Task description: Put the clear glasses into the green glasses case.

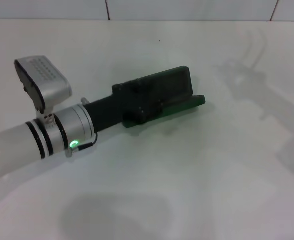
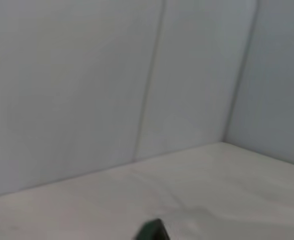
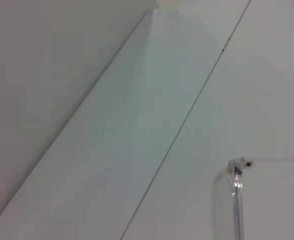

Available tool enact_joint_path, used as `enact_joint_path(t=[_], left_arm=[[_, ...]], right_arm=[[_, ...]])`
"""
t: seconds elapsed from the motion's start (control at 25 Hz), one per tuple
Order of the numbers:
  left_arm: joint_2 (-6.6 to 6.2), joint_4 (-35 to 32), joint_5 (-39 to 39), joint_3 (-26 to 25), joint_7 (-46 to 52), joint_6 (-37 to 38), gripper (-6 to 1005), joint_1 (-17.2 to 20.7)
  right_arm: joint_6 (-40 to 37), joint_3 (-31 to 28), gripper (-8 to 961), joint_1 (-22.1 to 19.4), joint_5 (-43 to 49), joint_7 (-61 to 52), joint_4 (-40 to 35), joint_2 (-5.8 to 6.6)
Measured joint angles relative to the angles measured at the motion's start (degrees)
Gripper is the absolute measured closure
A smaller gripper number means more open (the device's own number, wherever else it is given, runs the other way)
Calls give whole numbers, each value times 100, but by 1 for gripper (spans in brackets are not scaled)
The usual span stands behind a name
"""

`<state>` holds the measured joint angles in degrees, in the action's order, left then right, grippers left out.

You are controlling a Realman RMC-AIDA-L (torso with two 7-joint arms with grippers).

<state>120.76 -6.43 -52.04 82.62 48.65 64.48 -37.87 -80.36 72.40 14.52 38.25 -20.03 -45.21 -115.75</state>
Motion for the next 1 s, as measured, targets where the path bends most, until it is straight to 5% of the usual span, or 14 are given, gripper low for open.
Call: enact_joint_path(t=[0.52,0.84,1.0], left_arm=[[-89,-752,-28,1581,332,121,407,567],[-440,-1302,-10,1066,328,1495,408,1343],[-483,-1310,5,982,286,1648,407,1455]], right_arm=[[-18,-8,826,-30,7,-25,-44,10],[-69,-18,826,-55,6,-34,-75,18],[-186,-17,826,-55,7,-35,-71,17]])
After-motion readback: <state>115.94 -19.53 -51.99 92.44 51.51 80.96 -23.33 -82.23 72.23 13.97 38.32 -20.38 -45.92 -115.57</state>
